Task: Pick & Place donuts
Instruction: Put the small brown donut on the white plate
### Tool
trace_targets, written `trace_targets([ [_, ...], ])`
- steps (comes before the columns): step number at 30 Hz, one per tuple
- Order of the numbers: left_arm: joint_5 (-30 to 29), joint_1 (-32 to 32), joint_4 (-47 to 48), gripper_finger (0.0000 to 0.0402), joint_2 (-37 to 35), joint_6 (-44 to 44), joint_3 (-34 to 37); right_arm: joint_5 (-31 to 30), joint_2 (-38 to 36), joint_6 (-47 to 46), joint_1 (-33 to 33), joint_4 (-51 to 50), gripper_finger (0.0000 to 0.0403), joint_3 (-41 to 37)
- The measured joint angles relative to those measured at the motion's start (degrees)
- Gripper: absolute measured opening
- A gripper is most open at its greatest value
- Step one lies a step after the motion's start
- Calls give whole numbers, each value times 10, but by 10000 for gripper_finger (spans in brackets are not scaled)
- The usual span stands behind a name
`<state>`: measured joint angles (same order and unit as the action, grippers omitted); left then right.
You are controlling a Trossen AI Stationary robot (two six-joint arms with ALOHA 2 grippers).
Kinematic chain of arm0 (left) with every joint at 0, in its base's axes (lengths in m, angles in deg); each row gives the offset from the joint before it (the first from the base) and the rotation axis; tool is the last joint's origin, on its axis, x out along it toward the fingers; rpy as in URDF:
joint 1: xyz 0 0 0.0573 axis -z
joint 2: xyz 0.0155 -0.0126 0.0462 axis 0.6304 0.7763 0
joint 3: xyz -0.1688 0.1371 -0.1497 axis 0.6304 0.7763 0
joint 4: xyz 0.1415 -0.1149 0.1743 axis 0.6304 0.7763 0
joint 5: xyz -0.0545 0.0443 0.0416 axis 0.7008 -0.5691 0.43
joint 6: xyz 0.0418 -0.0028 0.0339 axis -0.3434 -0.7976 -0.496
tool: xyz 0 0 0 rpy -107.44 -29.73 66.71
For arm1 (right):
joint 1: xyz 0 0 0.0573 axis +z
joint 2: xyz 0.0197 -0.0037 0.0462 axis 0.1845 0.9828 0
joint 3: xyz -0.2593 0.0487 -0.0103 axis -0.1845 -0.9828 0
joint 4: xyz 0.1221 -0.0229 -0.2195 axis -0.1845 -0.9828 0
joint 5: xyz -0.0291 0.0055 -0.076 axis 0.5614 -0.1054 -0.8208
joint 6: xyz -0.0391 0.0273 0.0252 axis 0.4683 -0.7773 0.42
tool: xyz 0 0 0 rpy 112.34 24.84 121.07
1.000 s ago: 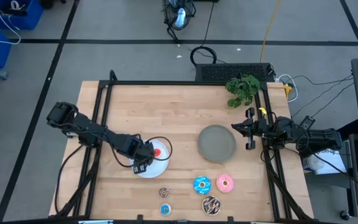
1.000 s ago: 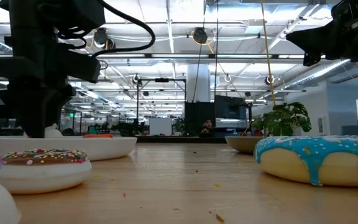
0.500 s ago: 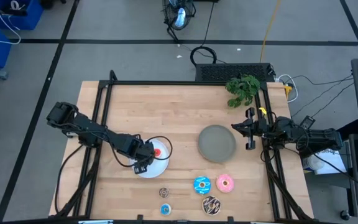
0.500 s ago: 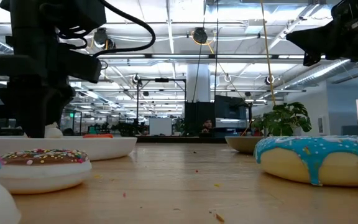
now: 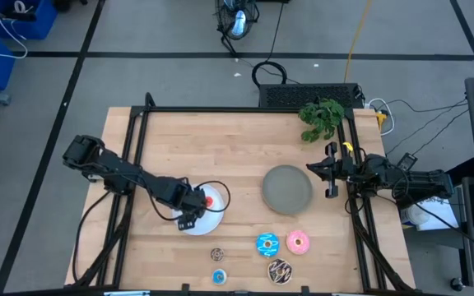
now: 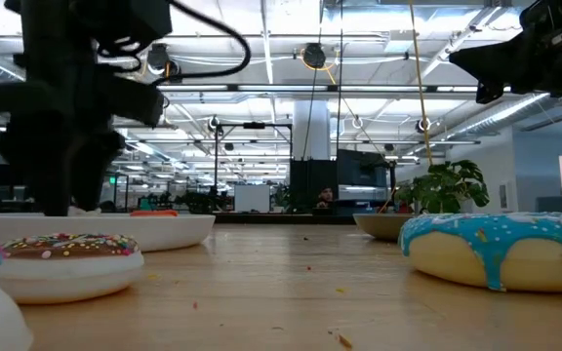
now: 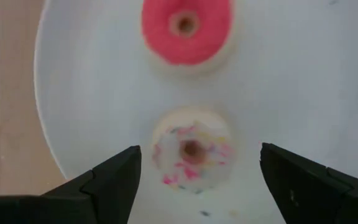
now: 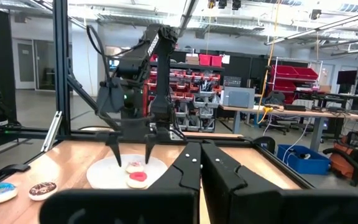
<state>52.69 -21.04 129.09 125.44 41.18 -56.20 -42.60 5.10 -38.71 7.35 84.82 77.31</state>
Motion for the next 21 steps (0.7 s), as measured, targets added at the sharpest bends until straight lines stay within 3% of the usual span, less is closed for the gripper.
trace_targets([
  [13, 26, 5, 217, 313, 0, 32, -221, 0, 0, 0, 0, 4, 0, 0],
  [17, 36, 22, 254, 251, 0, 29, -271, 0, 0, 0, 0, 4, 0, 0],
  [21, 37, 31, 277, 148, 0, 27, -304, 0, 0, 0, 0, 4, 0, 0],
])
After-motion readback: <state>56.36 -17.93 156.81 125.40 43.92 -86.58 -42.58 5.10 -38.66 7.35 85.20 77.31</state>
